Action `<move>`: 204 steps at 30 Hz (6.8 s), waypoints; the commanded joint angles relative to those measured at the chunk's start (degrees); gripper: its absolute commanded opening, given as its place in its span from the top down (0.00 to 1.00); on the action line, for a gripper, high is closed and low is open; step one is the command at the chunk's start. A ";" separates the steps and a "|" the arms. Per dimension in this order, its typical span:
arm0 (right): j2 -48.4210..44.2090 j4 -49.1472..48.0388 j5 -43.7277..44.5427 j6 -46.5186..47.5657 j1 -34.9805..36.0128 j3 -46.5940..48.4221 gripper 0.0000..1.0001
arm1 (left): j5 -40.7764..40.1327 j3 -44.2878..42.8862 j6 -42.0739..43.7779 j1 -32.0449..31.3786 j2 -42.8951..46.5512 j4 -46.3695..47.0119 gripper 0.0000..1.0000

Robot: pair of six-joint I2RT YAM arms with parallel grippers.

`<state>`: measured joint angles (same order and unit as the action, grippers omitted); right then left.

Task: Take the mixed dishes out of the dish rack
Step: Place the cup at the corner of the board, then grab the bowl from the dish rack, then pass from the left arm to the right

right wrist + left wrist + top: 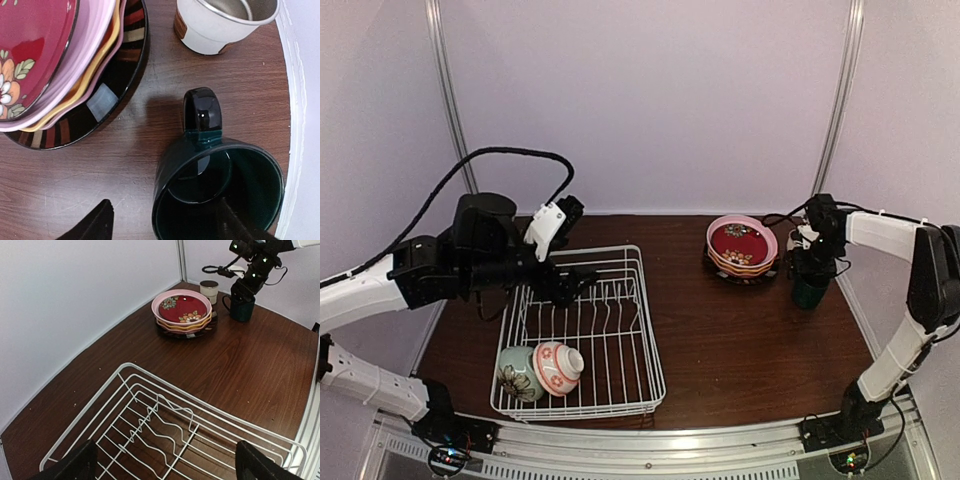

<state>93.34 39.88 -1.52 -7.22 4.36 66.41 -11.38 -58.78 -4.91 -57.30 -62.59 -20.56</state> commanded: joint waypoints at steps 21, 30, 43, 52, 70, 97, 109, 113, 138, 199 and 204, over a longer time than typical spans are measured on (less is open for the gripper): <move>-18.68 -2.49 -13.10 1.44 4.69 1.13 0.00 | 7.92 -7.40 3.16 -1.89 -18.08 -33.30 0.05; -25.15 -5.71 -15.19 0.68 4.70 1.39 0.00 | 9.57 -8.29 4.32 -3.78 -24.09 -34.21 0.12; -28.39 -14.68 -14.76 -5.46 4.69 -0.31 0.00 | 7.27 -8.44 6.88 -6.16 -28.42 -34.99 0.32; -29.08 -16.43 -14.18 -5.62 4.61 -1.73 0.00 | 6.19 -8.36 7.12 -6.77 -30.74 -35.60 0.38; -27.47 -14.93 -18.62 -5.30 4.67 -0.54 0.00 | 2.68 -8.46 6.85 -7.69 -33.42 -36.87 0.42; -26.68 -22.04 -24.61 -12.44 4.64 -5.96 0.00 | 3.33 -18.45 6.98 -6.05 -26.63 -29.82 0.72; -28.65 -52.21 -36.80 -36.83 10.35 -19.86 0.02 | 11.15 -17.19 0.99 4.69 -14.47 -8.50 0.72; -26.16 -60.73 -36.15 -42.89 17.00 -20.96 0.03 | 10.10 -16.47 -0.46 5.47 -12.41 -2.08 0.72; 0.47 -110.32 -39.68 -74.55 41.62 -10.78 0.21 | 11.37 -12.15 -3.83 5.79 -5.56 19.51 0.71; -7.20 -82.92 -41.98 -58.96 40.34 -7.19 1.00 | 9.50 -5.27 -7.60 5.79 -0.78 21.62 0.03; -14.80 -38.17 -34.61 -30.58 39.73 0.93 1.00 | 7.89 -5.63 -7.61 5.79 -1.00 17.84 0.03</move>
<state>84.20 -33.85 -41.69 -63.66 44.60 60.29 -1.04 -63.55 -12.53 -51.57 -63.79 0.36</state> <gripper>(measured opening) 0.036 0.974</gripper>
